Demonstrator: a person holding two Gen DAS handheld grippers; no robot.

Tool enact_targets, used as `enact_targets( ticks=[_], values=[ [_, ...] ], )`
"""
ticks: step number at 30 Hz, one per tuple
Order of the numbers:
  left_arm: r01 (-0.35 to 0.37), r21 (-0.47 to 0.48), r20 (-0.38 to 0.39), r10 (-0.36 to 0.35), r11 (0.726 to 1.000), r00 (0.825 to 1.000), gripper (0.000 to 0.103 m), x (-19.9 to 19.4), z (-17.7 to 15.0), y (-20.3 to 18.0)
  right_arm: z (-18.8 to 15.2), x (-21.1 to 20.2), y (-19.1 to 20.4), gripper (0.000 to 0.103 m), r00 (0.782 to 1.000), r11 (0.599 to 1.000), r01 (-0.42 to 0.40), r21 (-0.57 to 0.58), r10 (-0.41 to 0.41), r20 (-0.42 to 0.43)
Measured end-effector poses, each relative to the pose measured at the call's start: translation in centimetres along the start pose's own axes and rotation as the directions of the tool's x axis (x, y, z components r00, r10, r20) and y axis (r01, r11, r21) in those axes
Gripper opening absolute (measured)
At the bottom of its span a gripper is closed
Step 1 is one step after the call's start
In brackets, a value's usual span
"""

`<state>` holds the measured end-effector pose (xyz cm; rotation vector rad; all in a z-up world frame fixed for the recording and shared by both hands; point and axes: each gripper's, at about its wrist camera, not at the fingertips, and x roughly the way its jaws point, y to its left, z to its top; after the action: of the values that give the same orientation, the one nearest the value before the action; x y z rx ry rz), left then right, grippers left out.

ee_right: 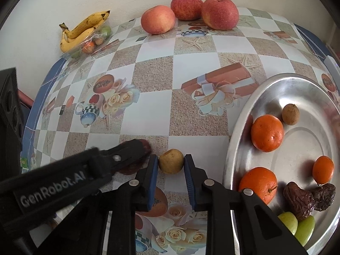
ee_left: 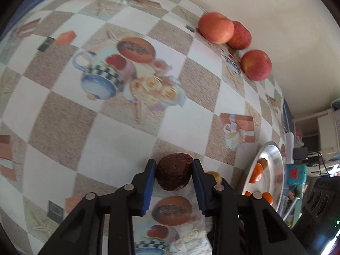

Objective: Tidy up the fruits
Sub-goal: 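Grasp the last dark date with the left tool while the right tool grasps the last potato, then carry the date and potato to the steel plate and release them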

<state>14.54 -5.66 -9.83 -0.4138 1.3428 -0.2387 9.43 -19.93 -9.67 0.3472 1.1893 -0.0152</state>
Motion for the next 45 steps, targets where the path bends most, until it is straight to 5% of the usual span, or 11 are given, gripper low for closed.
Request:
enact_targets(
  ticks=[10, 21, 35, 45],
  values=[
    [-0.015, -0.113, 0.089, 0.025, 0.994, 0.996, 0.036, -3.0, 1.3, 3.1, 0.3, -1.9, -1.1, 0.026, 0.999, 0.998, -0.032, 0.057, 0.030, 0.043],
    [0.014, -0.085, 0.159, 0.000, 0.996, 0.987, 0.036, -5.8, 1.5, 1.8, 0.6, -5.5, -1.2, 0.026, 0.993, 0.998, -0.025, 0.062, 0.018, 0.115],
    [0.023, 0.018, 0.161, -0.026, 1.000, 0.987, 0.036, -6.3, 0.5, -1.6, 0.5, -7.4, -5.7, 0.026, 0.989, 0.983, 0.056, 0.176, -0.079, 0.124],
    [0.050, 0.192, 0.117, -0.073, 0.980, 0.990, 0.036, -5.2, -1.6, -6.4, -0.2, -8.7, -10.8, 0.026, 0.984, 0.943, 0.076, 0.324, -0.124, 0.131]
  ],
)
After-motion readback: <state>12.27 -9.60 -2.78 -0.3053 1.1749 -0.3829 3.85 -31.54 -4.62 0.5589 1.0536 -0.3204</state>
